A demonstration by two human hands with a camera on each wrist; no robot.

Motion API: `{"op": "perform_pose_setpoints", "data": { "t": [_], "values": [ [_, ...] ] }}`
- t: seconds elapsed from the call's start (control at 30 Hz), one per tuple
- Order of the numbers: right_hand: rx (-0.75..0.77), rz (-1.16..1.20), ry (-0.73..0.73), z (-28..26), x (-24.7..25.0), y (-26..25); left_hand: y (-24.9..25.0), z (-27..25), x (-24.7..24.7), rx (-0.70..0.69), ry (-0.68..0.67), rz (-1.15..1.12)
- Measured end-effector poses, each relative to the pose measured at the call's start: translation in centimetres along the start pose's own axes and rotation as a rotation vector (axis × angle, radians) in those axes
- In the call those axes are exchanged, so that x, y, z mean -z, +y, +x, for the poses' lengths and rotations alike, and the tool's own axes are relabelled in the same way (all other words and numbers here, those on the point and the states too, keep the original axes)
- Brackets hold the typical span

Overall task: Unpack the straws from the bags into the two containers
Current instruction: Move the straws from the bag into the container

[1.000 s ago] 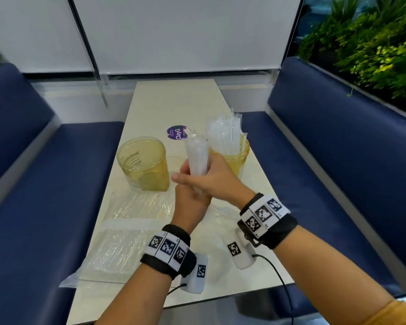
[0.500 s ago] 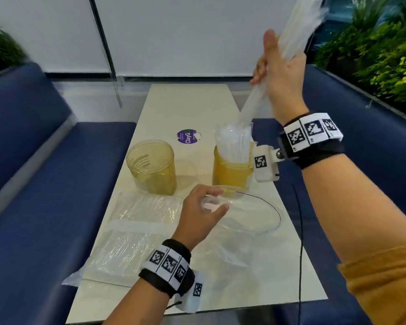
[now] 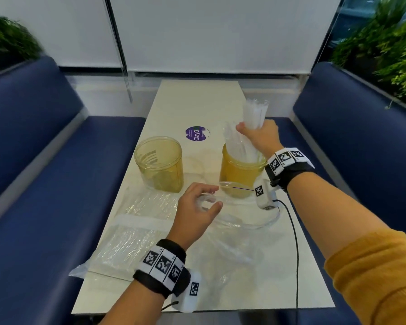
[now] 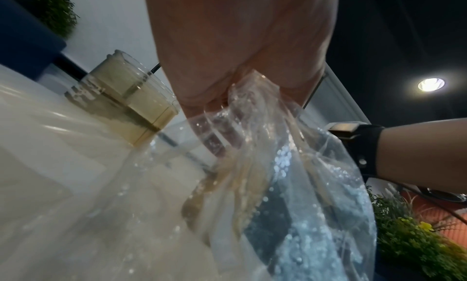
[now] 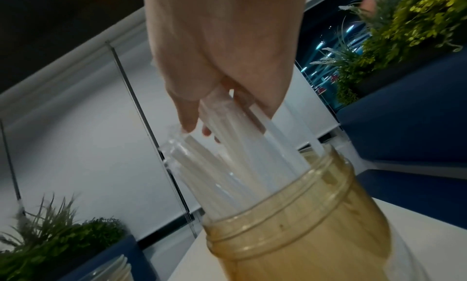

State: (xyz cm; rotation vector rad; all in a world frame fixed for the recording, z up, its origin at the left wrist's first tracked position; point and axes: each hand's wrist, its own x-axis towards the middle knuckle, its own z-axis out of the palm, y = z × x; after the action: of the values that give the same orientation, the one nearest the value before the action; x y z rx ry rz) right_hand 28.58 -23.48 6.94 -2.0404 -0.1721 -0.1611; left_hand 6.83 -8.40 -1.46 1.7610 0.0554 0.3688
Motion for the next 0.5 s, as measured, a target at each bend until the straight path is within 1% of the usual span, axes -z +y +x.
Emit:
{"op": "perform_pose_setpoints", "data": {
  "t": [0.07,0.1,0.2,0.27,0.33,0.37,0.47,0.5],
  "values": [
    [0.089,0.027,0.109,0.1,0.4,-0.6,0.1,-0.1,-0.1,0.003,-0.003,-0.006],
    [0.141,0.070,0.134,0.2,0.6,-1.1,0.2,-0.1,-0.1,0.005,-0.005,-0.014],
    [0.300,0.204,0.154,0.6,1.4,-2.0,0.4,0.0,-0.2,0.008,-0.009,-0.029],
    [0.356,0.196,0.199,0.6,1.4,-2.0,0.4,0.0,-0.2,0.009,-0.008,-0.033],
    [0.360,0.098,0.259,0.6,1.0,-1.0,0.4,0.0,-0.1,0.012,-0.005,-0.033],
    [0.354,0.004,0.263,0.6,0.7,-0.2,0.4,-0.1,-0.1,0.010,-0.004,-0.028],
    [0.310,-0.314,0.184,0.0,0.0,1.2,0.2,-0.2,0.1,0.002,-0.005,-0.019],
    [0.300,-0.376,0.194,-0.1,0.0,1.0,0.2,-0.2,0.1,0.004,-0.005,-0.021]
  ]
}}
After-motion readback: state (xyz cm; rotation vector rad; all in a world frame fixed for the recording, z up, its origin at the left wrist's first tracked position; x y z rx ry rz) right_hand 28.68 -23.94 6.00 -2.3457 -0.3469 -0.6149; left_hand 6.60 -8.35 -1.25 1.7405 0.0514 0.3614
